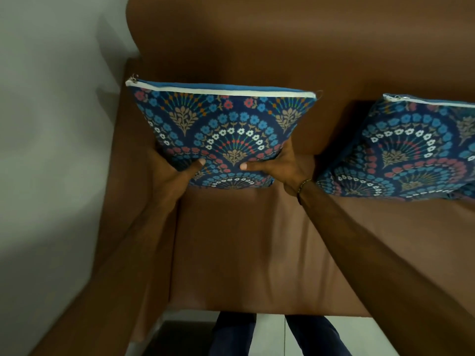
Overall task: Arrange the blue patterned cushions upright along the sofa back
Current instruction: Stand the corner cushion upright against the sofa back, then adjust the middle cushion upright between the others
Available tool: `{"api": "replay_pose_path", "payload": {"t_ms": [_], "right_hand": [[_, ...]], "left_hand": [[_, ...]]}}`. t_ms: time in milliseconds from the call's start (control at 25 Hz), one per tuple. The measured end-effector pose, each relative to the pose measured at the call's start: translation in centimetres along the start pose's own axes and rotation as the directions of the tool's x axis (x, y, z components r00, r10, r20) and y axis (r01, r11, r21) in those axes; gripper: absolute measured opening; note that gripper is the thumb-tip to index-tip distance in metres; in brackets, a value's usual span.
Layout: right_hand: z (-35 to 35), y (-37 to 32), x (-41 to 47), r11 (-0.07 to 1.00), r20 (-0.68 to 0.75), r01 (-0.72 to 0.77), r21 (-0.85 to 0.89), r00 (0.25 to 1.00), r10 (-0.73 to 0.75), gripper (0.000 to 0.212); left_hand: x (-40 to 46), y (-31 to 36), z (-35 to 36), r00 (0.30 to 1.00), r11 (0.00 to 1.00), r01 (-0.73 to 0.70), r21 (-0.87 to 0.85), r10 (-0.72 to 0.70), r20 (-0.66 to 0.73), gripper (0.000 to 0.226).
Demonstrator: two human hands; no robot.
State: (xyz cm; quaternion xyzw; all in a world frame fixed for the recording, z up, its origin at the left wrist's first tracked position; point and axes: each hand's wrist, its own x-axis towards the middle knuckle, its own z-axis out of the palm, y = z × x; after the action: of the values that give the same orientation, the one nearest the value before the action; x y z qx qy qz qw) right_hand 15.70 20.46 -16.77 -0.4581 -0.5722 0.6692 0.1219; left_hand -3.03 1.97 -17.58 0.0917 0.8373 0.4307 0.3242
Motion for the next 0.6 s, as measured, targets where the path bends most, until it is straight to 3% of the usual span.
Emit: {"api": "replay_pose_path", "payload": {"t_ms": [120,200,280,360,400,520,600], "right_hand": [[-2.8,0.2,-2.4,0.999,-0.015,-0.035,-0.013,0.999,0.035,0.104],[-5.9,0.8,-4.6,0.995,-0.089,-0.034,-0.095,0.996,0.026,0.095],[-10.4,1.7,-7.0,0.985,-0.209,0.024,-0.168,0.976,-0.059,0.066],[-15.8,2.8,-9.0,0.960,-0.351,0.116,-0.255,0.914,-0.204,0.042],[-18.9,3.3,-9.8,0.945,-0.422,0.142,-0.296,0.868,-0.262,0.040],[-30.4,4.2,-11.0,0.925,-0.612,0.144,-0.351,0.712,-0.343,0.055],[-37.5,4.5,-10.5,0.952,-0.671,0.050,-0.303,0.698,-0.250,0.072]], "left_hand": [[-5.5,-0.3,3.5,0.951,0.986,-0.153,0.068,0.166,-0.261,0.058],[-8.5,0.2,6.9,0.947,0.972,-0.220,0.079,0.233,-0.220,0.038],[-10.2,1.2,11.3,0.959,0.961,-0.271,0.061,0.275,-0.064,0.030],[-11.0,2.4,16.5,0.950,0.947,-0.311,0.078,0.308,0.050,0.034],[-11.4,3.2,19.3,0.943,0.943,-0.323,0.079,0.314,0.108,0.041],[-12.5,6.9,28.3,0.920,0.952,-0.306,0.028,0.288,0.266,0.080],[-12.7,9.4,33.0,0.912,0.961,-0.278,0.001,0.263,0.314,0.106]]}}
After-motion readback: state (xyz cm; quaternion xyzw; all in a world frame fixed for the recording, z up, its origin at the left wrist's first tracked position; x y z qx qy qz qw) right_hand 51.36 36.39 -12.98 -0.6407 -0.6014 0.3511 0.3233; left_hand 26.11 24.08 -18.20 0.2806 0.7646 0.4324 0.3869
